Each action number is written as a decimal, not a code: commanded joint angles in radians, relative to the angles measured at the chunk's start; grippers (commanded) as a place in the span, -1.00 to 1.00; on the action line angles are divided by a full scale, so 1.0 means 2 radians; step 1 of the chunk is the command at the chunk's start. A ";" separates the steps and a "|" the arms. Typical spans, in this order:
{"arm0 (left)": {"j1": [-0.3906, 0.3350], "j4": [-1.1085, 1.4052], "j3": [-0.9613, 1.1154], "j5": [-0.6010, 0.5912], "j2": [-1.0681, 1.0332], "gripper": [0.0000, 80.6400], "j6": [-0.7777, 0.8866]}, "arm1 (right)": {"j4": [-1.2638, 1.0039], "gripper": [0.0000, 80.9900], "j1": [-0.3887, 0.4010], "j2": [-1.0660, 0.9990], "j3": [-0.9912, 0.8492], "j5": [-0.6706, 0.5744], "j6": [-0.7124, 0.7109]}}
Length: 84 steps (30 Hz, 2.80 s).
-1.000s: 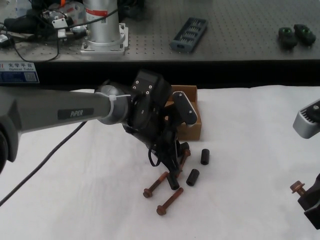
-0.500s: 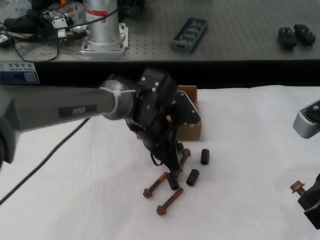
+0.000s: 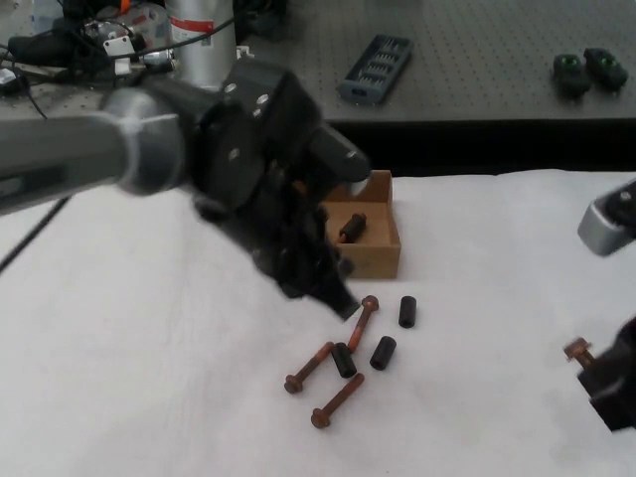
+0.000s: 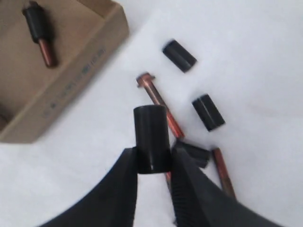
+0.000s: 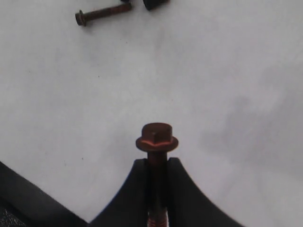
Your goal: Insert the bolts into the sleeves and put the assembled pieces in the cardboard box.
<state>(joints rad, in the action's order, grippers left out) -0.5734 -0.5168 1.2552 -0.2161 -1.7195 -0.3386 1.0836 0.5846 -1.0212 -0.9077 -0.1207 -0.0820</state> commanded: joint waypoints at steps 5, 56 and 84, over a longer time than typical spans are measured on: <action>0.000 0.034 -0.116 -0.065 0.135 -0.98 0.059 | -0.116 -0.94 -0.001 -0.002 0.000 -0.082 0.085; 0.001 0.349 -0.253 -0.275 0.304 -0.98 0.315 | -0.461 -0.94 0.000 -0.058 0.000 -0.257 0.370; 0.001 0.361 -0.253 -0.252 0.304 -0.98 0.336 | -0.482 -0.94 0.000 -0.058 0.000 -0.213 0.426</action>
<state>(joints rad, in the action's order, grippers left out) -0.5734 0.1716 0.7449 -0.7288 -1.1221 0.3175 0.1366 0.5846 -1.1328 -0.9053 -0.5590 0.7687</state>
